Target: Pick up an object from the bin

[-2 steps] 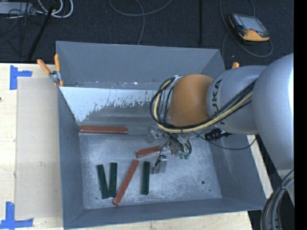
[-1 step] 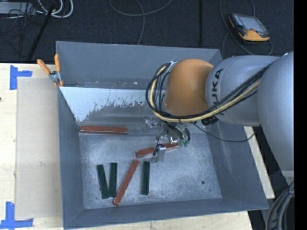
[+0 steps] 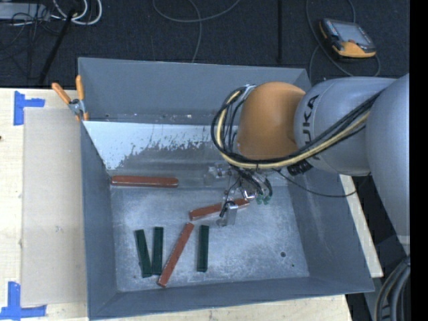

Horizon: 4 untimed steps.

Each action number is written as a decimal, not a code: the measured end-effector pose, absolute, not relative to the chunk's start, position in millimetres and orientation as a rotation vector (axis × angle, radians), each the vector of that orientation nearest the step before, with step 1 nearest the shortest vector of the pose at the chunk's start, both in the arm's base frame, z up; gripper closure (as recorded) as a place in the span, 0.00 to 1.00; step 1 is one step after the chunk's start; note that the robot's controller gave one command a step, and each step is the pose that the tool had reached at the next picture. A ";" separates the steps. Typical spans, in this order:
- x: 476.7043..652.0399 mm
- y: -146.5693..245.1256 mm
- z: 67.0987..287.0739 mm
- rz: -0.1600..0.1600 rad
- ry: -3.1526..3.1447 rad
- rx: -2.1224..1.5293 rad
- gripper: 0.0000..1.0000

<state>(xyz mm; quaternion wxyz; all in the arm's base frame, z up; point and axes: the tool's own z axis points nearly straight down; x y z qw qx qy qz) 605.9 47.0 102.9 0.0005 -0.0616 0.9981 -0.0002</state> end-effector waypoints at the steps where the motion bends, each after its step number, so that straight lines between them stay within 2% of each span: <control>1: 610.4 38.0 68.5 0.000 3.144 0.002 0.00; 2: 610.6 38.1 68.3 0.001 3.142 0.004 0.00; 3: 610.9 38.0 68.8 0.001 3.141 0.005 1.00; 4: 611.7 38.0 83.6 0.002 3.139 0.007 1.00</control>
Offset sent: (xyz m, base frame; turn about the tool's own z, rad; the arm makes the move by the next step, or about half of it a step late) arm 0.0051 -0.0086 -0.0329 0.1247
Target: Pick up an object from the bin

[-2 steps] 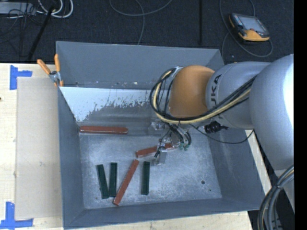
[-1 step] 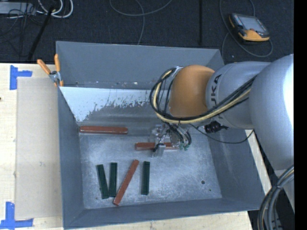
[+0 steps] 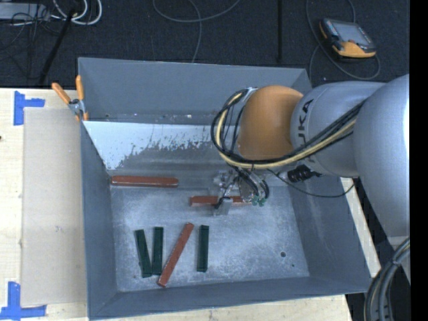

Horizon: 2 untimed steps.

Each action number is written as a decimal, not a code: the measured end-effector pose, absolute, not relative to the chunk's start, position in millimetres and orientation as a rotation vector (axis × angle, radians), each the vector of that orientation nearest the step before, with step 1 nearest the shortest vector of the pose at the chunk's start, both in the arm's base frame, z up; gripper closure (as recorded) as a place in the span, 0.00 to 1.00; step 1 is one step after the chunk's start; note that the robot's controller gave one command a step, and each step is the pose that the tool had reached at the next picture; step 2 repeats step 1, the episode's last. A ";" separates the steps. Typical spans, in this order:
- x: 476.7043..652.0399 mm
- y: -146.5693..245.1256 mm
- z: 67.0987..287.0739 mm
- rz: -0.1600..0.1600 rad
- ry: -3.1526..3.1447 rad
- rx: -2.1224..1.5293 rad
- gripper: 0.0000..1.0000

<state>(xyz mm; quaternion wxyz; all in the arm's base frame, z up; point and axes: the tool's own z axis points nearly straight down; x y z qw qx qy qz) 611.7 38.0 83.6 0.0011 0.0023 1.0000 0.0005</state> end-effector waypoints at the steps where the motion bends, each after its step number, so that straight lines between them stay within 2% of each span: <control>1: 613.8 38.0 167.9 0.002 3.133 0.009 1.00; 2: 613.8 38.0 167.9 0.002 3.133 0.009 1.00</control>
Offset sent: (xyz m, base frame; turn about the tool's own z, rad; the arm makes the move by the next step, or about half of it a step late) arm 0.0001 -0.0002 0.0795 0.0000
